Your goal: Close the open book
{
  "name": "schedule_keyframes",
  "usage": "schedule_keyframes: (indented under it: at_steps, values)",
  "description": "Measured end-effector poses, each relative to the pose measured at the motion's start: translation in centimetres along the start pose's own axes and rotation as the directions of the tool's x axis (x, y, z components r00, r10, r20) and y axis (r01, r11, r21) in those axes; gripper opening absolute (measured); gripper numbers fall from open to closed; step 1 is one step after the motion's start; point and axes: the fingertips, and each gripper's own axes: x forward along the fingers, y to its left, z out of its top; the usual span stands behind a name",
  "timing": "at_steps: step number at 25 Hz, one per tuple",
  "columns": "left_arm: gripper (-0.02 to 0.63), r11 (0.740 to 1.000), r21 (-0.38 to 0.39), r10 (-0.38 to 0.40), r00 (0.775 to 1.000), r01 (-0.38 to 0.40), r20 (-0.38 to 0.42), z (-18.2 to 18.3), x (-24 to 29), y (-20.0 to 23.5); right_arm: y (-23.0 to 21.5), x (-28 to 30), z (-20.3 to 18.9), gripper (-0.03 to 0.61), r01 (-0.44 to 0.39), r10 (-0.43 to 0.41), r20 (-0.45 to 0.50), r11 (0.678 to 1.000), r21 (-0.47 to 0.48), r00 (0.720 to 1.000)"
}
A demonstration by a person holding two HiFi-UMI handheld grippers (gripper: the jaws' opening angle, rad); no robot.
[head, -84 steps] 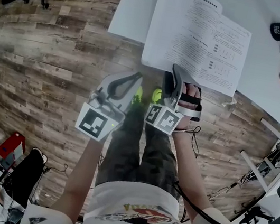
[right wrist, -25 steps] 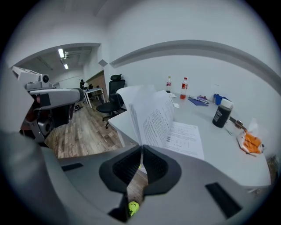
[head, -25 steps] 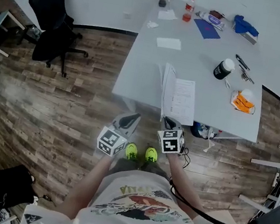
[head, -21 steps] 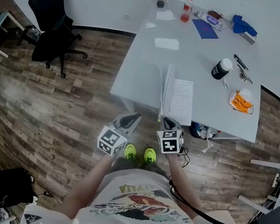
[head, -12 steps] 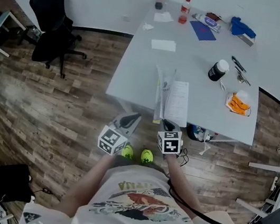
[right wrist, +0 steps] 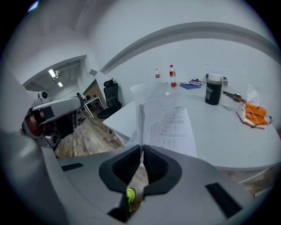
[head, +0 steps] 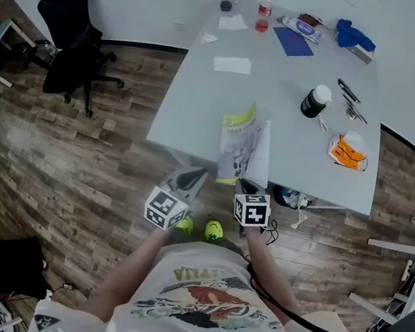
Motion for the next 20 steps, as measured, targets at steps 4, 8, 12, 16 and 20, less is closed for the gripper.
schedule_keyframes:
  at_steps: [4,8,12,16,20]
  values:
    - [0.014,1.000,-0.010,-0.001,1.000,0.001,-0.015,-0.5,1.0,-0.3,-1.2,0.6,-0.9,0.032,-0.017,0.018,-0.008,0.995,0.095,1.000]
    - [0.014,1.000,-0.023,-0.003,1.000,0.003,-0.027,-1.0,1.7,-0.6,-2.4,1.1,-1.9,0.032,-0.025,0.028,-0.014,0.982,0.186,0.999]
    - [0.014,0.999,-0.036,-0.010,0.999,0.009,-0.033,-1.2,2.1,-0.9,-3.6,1.6,-2.9,0.032,-0.019,0.026,-0.023,0.958,0.285,0.999]
    - [0.014,0.999,-0.038,-0.010,0.999,0.009,-0.035,-1.5,2.5,-1.1,-4.5,2.1,-3.9,0.034,-0.001,0.016,-0.049,0.957,0.291,0.999]
    - [0.014,0.999,-0.040,-0.011,0.999,0.009,-0.031,-1.6,2.5,-1.3,-5.2,2.3,-5.3,0.034,0.014,0.015,-0.088,0.946,0.324,0.996]
